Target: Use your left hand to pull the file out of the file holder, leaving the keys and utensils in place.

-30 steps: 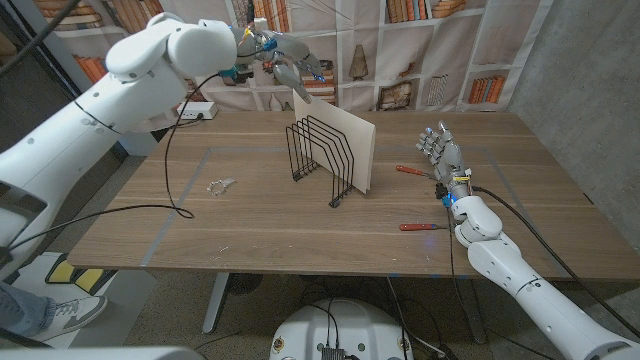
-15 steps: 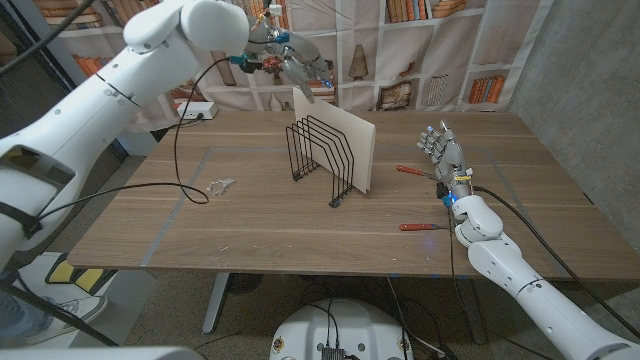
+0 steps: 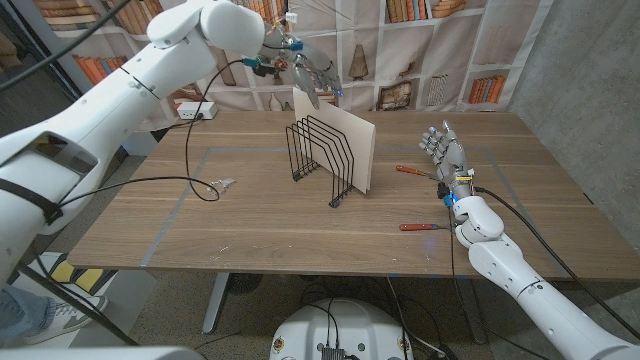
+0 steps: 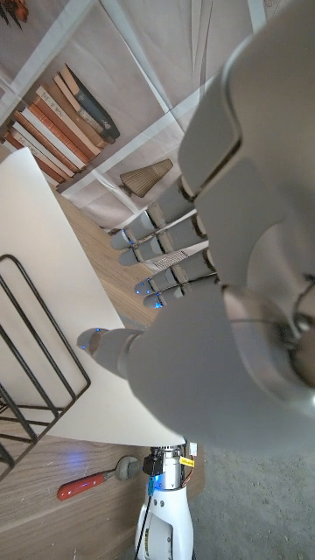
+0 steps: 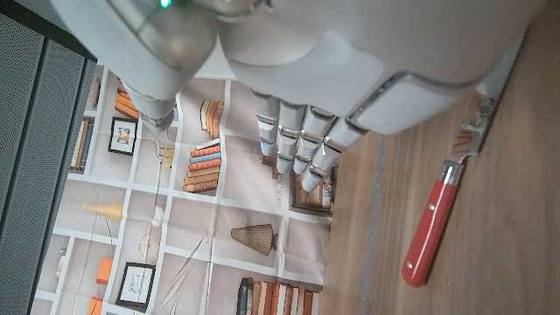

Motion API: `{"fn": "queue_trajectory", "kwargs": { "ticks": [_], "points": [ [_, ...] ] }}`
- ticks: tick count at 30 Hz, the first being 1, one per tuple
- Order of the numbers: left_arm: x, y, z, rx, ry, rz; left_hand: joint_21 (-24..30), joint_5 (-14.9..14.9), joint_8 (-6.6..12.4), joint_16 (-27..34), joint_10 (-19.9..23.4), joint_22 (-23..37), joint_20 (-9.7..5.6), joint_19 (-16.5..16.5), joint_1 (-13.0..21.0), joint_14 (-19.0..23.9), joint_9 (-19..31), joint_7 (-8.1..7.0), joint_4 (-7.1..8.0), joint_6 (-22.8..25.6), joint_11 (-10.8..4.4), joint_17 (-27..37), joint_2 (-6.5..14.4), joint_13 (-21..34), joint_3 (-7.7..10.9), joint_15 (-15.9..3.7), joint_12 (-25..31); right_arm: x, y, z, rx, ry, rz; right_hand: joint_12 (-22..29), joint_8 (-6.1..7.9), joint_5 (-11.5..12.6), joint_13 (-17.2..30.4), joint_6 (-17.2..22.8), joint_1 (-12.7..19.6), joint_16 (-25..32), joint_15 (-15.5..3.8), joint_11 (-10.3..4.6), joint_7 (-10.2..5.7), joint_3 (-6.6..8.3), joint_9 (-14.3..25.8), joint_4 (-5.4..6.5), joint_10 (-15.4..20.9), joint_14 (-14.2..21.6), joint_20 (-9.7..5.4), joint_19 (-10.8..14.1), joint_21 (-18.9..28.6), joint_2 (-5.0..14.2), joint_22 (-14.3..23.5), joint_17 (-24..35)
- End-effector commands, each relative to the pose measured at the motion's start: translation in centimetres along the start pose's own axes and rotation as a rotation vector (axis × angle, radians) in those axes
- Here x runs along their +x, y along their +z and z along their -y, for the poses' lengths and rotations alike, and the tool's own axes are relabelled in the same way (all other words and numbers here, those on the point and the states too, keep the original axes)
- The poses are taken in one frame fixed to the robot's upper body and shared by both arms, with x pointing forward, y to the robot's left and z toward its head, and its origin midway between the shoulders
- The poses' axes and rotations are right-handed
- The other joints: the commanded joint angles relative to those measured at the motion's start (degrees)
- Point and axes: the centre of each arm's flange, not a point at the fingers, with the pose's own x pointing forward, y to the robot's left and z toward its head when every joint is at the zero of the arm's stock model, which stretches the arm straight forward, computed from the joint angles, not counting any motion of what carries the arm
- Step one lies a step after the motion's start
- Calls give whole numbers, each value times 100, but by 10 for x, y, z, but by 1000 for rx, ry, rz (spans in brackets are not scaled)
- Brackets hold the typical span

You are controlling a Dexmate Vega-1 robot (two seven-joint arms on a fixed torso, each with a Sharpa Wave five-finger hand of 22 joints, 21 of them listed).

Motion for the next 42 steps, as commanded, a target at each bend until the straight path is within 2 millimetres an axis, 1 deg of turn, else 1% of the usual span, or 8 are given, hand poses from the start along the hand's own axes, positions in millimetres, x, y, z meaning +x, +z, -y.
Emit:
{"fn": "queue_trajectory", "kwargs": {
  "ticks": [1, 3, 9, 18, 26, 27, 34, 42],
  "points": [
    [17, 6, 9, 35, -25, 55, 2, 43, 56, 24, 166, 11, -447, 146, 44, 104, 34, -93, 31, 175, -29, 13, -91, 27, -45, -845, 38, -5, -3, 3, 13, -25, -4, 20, 11, 9, 18, 68, -21, -11, 15, 5, 1, -23, 23, -7, 20, 42, -144, 57, -27, 13, 21, 16],
    [19, 7, 11, 53, -9, 55, 9, 54, 80, 30, 223, 10, -473, 182, 72, 143, 37, -135, 40, 252, -13, 13, -97, 28, -52, -875, 53, -6, -3, 3, 13, -28, -4, 20, 11, 9, 18, 70, -19, -15, 17, 1, -1, -22, 23, -8, 23, 39, -142, 60, -32, 15, 21, 15],
    [19, 6, 16, 79, -10, 69, 22, 72, 106, 34, 296, 10, -494, 243, 127, 198, 40, -170, 56, 354, -66, 14, -92, 25, -56, -930, 65, -7, -3, 4, 4, -39, -14, 18, 10, 8, 18, 73, -22, -19, 19, 2, -1, -27, 24, -9, 29, 49, -139, 65, -47, 15, 22, 16],
    [21, 11, 9, 120, 4, 90, 48, 100, 186, 53, 536, 9, -548, 378, 235, 372, 38, -277, 93, 663, -72, 13, -65, 12, -65, -977, 110, -10, -8, 4, 14, -50, -20, 18, 6, 4, 18, 71, -33, -20, 24, 12, -9, -38, 24, -9, 43, 71, -127, 85, -64, 11, 23, 17],
    [31, 8, 17, 92, 6, 106, 140, 102, 292, 109, 906, 17, -535, 670, 496, 755, 28, -265, 105, 1126, -60, 17, 103, -3, 10, -987, 166, -10, -10, 4, 19, -61, -19, 18, 4, 3, 19, 74, -40, -25, 28, 15, -6, -49, 24, -10, 55, 83, -122, 99, -81, 4, 24, 17],
    [32, 8, 18, 91, 5, 107, 157, 94, 306, 115, 952, 18, -529, 717, 523, 817, 26, -224, 110, 1196, -52, 18, 122, -4, 16, -976, 169, -10, -10, 4, 19, -63, -19, 19, 3, 2, 19, 74, -43, -25, 34, 7, -6, -51, 24, -9, 58, 86, -119, 101, -83, 3, 24, 18],
    [35, 3, 21, 66, -1, 106, 228, 51, 330, 143, 1183, 19, -517, 917, 610, 1073, 20, -217, 124, 1392, -90, 18, 148, -5, 18, -977, 198, -9, -9, 3, 20, -64, -20, 21, 4, 0, 19, 82, -62, -22, 29, 20, -18, -64, 25, -3, 77, 112, -104, 108, -102, 1, 26, 21],
    [39, 1, 25, 41, -4, 113, 354, -6, 371, 167, 1407, 14, -494, 1261, 754, 1415, 20, -201, 120, 1671, -46, 17, 182, -1, 37, -992, 201, -8, -7, 2, 17, -64, -18, 23, 4, -1, 20, 92, -77, -25, 36, 16, -18, -76, 25, 1, 96, 129, -96, 124, -119, -2, 27, 22]
  ]
}}
